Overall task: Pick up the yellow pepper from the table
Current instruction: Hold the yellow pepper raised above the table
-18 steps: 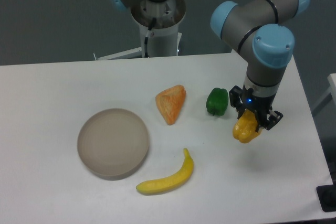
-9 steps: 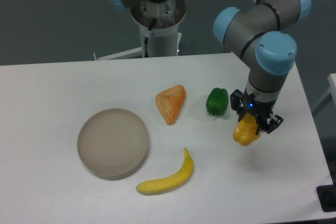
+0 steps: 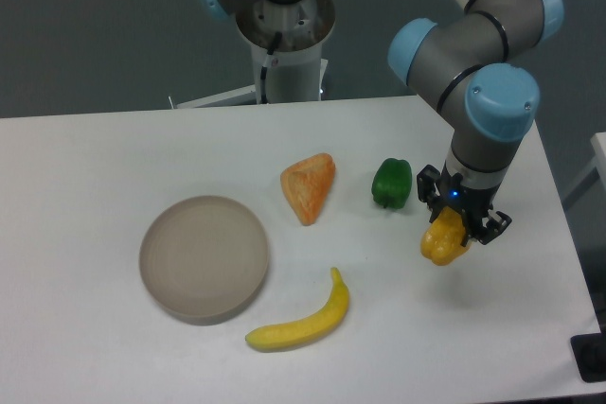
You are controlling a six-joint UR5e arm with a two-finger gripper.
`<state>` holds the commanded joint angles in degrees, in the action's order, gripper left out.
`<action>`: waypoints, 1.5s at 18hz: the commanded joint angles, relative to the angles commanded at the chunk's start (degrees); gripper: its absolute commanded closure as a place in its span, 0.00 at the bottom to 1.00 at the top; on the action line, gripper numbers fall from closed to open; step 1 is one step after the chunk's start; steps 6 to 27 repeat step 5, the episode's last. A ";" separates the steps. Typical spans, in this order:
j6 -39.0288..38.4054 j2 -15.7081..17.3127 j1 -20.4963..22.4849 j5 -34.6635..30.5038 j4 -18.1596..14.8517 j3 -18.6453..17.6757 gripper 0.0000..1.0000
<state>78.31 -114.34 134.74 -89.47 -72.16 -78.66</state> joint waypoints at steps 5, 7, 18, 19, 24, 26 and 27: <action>0.09 0.00 0.00 0.00 0.09 -0.09 1.00; 0.09 0.00 0.00 0.00 0.09 -0.09 1.00; 0.09 0.00 0.00 0.00 0.09 -0.09 1.00; 0.09 0.00 0.00 0.00 0.09 -0.09 1.00; 0.09 0.00 0.00 0.00 0.09 -0.09 1.00; 0.09 0.00 0.00 0.00 0.09 -0.09 1.00; 0.09 0.00 0.00 0.00 0.09 -0.09 1.00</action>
